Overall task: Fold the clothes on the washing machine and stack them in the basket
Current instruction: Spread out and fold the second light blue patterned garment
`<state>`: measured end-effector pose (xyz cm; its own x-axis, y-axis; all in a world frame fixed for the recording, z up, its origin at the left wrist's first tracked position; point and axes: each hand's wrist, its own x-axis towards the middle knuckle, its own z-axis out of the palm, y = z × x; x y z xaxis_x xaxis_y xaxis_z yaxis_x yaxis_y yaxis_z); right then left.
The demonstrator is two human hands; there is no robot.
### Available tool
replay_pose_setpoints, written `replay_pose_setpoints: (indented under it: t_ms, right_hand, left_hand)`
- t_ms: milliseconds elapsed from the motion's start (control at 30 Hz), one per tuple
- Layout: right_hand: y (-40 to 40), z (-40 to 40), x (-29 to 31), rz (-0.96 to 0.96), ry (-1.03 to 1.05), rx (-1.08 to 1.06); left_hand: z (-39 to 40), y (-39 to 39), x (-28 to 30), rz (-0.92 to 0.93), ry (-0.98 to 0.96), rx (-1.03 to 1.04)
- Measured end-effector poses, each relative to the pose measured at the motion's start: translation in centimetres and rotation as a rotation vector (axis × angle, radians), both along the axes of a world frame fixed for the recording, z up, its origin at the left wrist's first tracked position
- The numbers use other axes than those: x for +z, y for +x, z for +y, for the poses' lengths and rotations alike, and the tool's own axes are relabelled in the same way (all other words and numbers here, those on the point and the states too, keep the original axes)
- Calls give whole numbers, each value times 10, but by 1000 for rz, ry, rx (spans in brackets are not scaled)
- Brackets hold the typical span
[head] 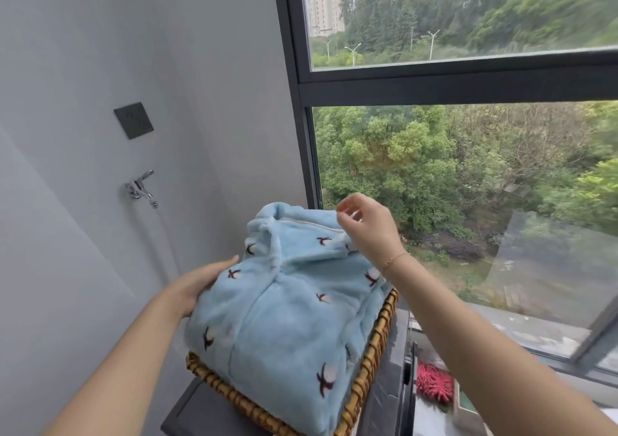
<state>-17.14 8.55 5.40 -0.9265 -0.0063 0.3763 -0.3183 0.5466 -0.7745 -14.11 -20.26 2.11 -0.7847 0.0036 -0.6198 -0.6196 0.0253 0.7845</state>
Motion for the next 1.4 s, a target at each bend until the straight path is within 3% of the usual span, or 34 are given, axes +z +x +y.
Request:
replay_pose_setpoints:
  t_ms: [167, 267, 400, 500, 633, 833, 933, 1167, 1233, 1300, 1400]
  right_hand:
    - [-65, -48, 24, -145, 370, 202]
    - [-99, -89, 22, -282, 501, 262]
    - [-127, -128, 4, -581, 479, 267]
    - [-139, -132, -10, -576, 413, 221]
    - [-149, -114, 8, -597, 274, 50]
    - [-154, -102, 3, -706, 311, -31]
    - [-154, -106, -19, -686, 253, -49]
    - [-143, -120, -39, -486, 362, -130]
    - [-138, -119, -37, -366, 389, -189]
    - [-127, -115, -24, -250, 388, -246]
    - [-99, -100, 2, -103, 421, -270]
  left_hand:
    - [4, -13, -16, 100, 160, 48]
    - [4, -23, -16, 227, 131, 61]
    - [-4, -30, -11, 266, 299, -62]
    - [-9, -32, -8, 280, 325, -89]
    - [-14, -27, -12, 348, 211, -75]
    - [-22, -27, -17, 330, 63, -107]
    - [-27, -19, -18, 176, 57, -225]
    - [-34, -14, -11, 189, 26, -200]
    - [-37, -14, -10, 212, -128, -256]
    - [-40, -19, -13, 316, -425, -263]
    - [-30, -22, 4, 645, -711, -287]
